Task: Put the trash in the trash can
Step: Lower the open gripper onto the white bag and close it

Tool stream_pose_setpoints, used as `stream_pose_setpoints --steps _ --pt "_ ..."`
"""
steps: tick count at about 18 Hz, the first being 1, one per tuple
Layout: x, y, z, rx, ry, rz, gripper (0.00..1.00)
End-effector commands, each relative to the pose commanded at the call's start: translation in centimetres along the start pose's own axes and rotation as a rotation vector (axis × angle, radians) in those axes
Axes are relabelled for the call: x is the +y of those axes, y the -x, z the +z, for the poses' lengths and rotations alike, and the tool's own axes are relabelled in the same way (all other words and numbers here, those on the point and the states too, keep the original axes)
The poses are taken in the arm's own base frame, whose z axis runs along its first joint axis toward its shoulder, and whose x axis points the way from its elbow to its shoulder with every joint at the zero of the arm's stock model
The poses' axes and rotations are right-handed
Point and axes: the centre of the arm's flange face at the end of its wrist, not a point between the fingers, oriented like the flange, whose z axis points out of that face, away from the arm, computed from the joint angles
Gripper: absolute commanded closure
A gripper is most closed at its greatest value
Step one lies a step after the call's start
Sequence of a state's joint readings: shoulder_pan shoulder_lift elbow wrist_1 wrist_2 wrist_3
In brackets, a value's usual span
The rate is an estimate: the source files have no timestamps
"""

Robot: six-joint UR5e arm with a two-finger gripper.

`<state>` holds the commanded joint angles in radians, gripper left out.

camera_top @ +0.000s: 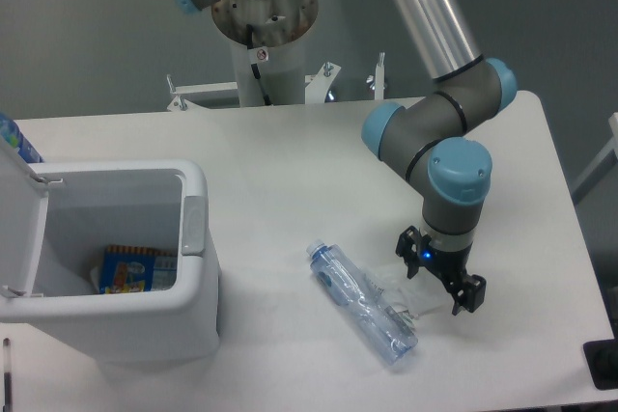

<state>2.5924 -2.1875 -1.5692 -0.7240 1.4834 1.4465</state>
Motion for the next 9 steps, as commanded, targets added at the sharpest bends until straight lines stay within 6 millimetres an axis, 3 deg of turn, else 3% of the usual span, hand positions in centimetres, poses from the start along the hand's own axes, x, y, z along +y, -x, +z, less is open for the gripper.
stream_pose_setpoints --steps 3,4,9 --pt "-0.08 -0.05 0.02 0.002 0.001 -0.012 0.89" --pt "-0.09 -0.05 -0.07 0.002 0.001 -0.012 1.0" --pt "0.24 -0.5 -0.89 0.004 0.006 -0.033 1.0"
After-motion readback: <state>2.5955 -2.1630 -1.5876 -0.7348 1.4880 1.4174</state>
